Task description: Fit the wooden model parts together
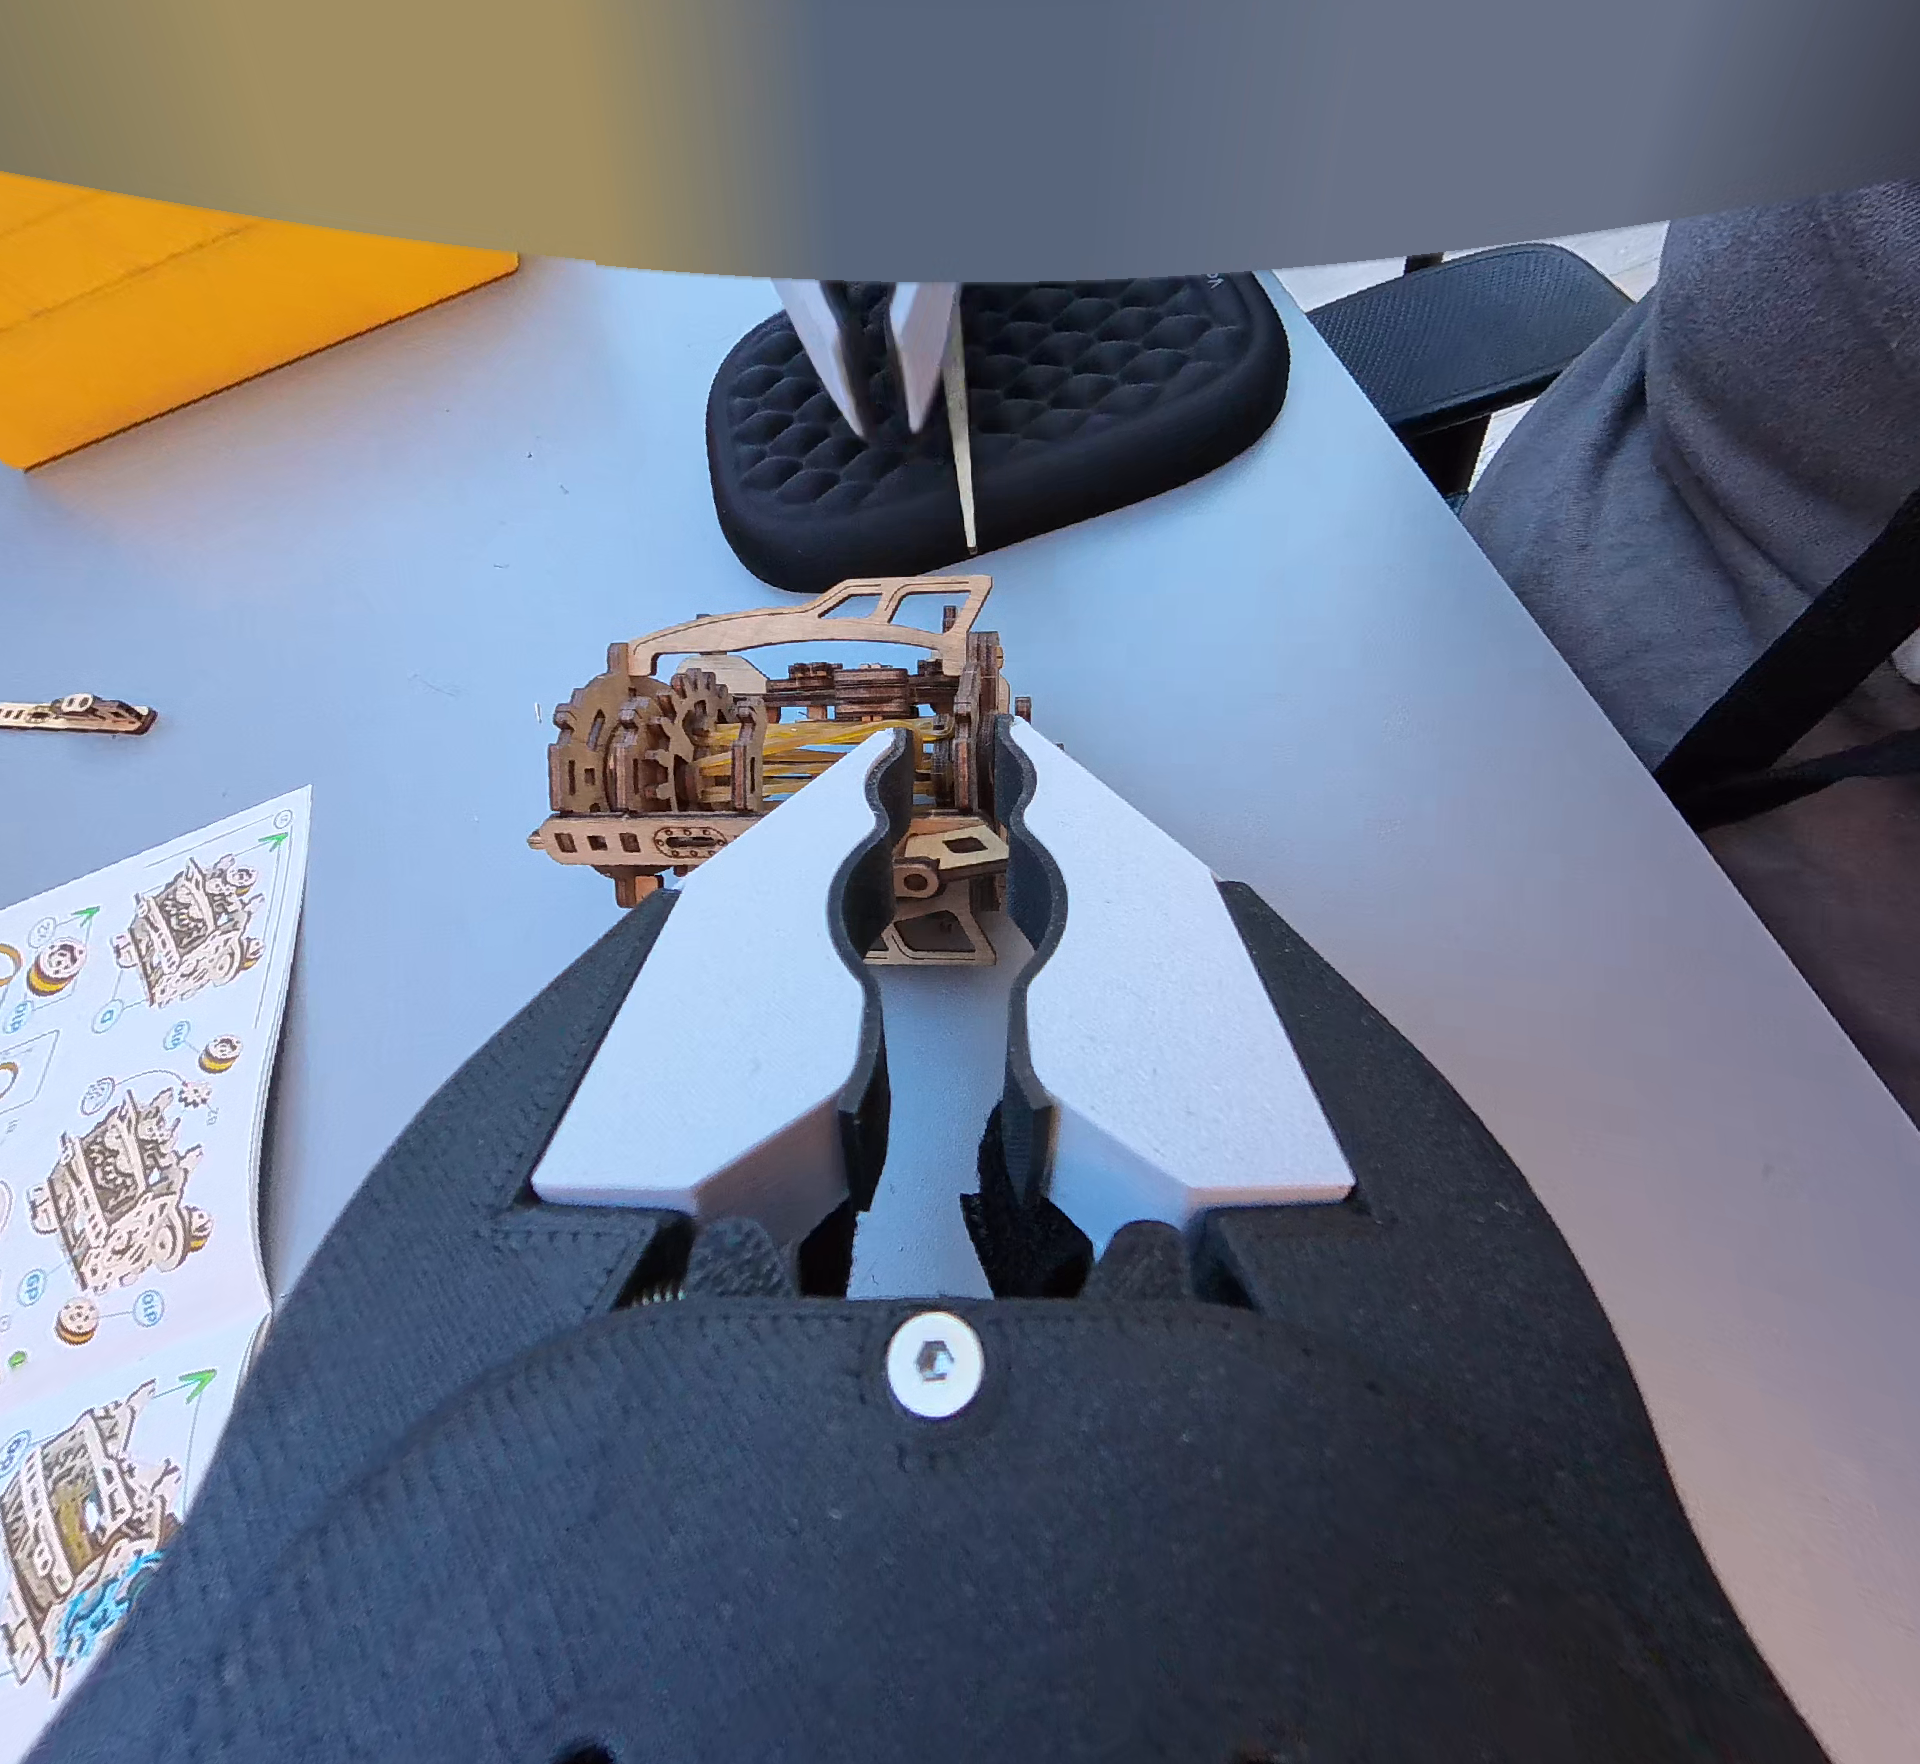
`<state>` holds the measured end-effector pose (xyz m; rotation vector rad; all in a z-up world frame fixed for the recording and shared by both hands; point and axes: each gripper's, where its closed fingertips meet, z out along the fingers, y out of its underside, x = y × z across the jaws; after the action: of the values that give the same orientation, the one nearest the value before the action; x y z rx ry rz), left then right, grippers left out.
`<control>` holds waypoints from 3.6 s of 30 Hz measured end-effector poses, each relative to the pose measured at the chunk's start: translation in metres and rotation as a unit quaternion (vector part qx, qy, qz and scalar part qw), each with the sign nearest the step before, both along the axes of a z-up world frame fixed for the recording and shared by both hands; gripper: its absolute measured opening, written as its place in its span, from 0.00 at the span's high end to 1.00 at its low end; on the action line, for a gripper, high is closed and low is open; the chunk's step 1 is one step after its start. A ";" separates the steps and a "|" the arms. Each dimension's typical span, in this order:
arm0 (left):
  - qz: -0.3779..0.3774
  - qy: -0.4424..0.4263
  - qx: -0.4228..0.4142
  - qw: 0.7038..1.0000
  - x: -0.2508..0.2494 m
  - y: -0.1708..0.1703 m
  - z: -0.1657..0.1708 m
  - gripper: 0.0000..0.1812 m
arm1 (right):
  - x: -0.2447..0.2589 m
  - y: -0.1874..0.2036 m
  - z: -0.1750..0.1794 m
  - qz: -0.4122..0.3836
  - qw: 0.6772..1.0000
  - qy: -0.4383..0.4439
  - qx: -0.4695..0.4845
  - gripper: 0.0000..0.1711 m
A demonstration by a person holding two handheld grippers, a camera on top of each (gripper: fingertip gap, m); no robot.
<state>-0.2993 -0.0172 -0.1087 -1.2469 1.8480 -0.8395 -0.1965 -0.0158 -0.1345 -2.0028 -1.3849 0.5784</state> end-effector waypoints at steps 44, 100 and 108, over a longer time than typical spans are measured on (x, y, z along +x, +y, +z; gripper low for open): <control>0.008 -0.005 -0.013 1.000 -0.001 0.004 0.001 0.93 | -0.048 0.010 0.103 0.049 0.986 0.159 0.023 0.96; 0.006 -0.012 -0.020 1.000 -0.002 0.005 0.001 0.93 | -0.083 0.009 0.065 0.095 0.984 0.143 0.041 1.00; 0.008 -0.012 -0.019 1.000 -0.002 0.005 0.001 0.93 | -0.086 0.009 0.080 0.083 0.981 0.174 0.020 1.00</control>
<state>-0.3014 -0.0120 -0.1077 -1.2676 1.8088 -0.8810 -0.2823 -0.0071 -0.0541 -1.6651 -1.3386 0.9209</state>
